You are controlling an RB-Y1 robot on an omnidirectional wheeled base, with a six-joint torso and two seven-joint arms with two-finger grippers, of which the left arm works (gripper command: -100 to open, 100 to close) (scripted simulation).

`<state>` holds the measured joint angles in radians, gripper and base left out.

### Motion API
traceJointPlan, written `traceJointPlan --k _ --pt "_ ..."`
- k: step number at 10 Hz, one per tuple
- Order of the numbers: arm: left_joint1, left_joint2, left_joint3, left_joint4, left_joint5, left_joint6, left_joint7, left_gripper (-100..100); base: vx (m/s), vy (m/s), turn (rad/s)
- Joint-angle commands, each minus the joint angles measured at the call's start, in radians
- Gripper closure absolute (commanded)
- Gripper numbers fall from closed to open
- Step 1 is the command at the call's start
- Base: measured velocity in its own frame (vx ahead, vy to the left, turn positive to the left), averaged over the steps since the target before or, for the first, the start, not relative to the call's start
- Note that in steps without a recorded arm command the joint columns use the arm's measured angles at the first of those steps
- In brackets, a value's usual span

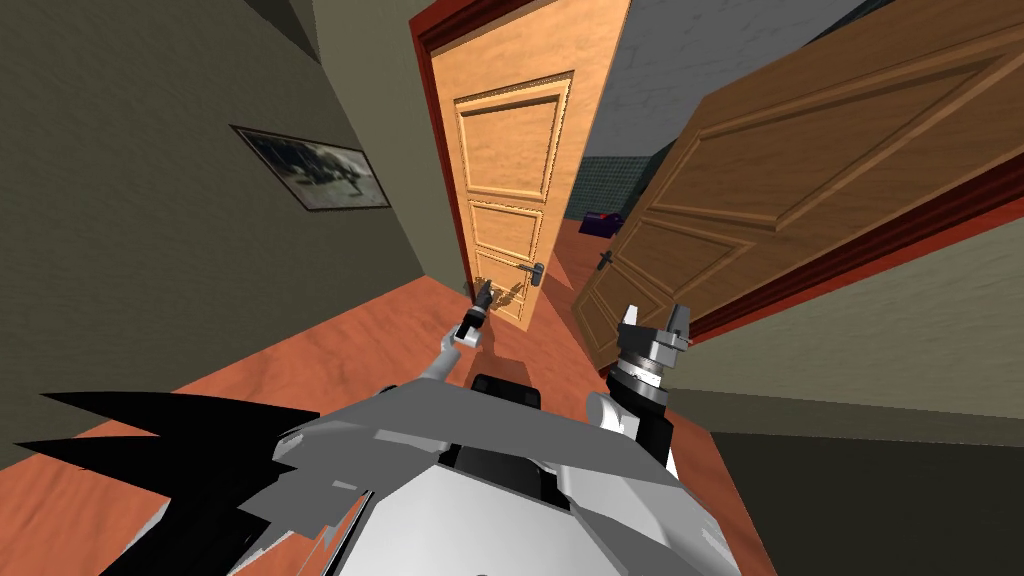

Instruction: Push the door open

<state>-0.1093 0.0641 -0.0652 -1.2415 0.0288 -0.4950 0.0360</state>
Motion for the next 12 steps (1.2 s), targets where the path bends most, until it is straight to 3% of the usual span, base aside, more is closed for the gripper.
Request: traceJointPlan --k 1,5,6,12 --pt "-0.038 -0.004 -0.004 0.050 -0.004 0.007 0.003 -100 0.113 -0.003 -0.026" --pt "-0.115 -0.018 -0.014 0.166 -0.013 0.017 0.008 -100 0.093 0.000 -0.022" --pt "-0.115 -0.018 -0.014 0.170 -0.013 0.017 0.008 -100 0.065 -0.006 -0.008" --pt "-0.217 -0.044 -0.027 0.326 -0.026 0.031 0.015 -100 0.084 -0.001 -0.018"
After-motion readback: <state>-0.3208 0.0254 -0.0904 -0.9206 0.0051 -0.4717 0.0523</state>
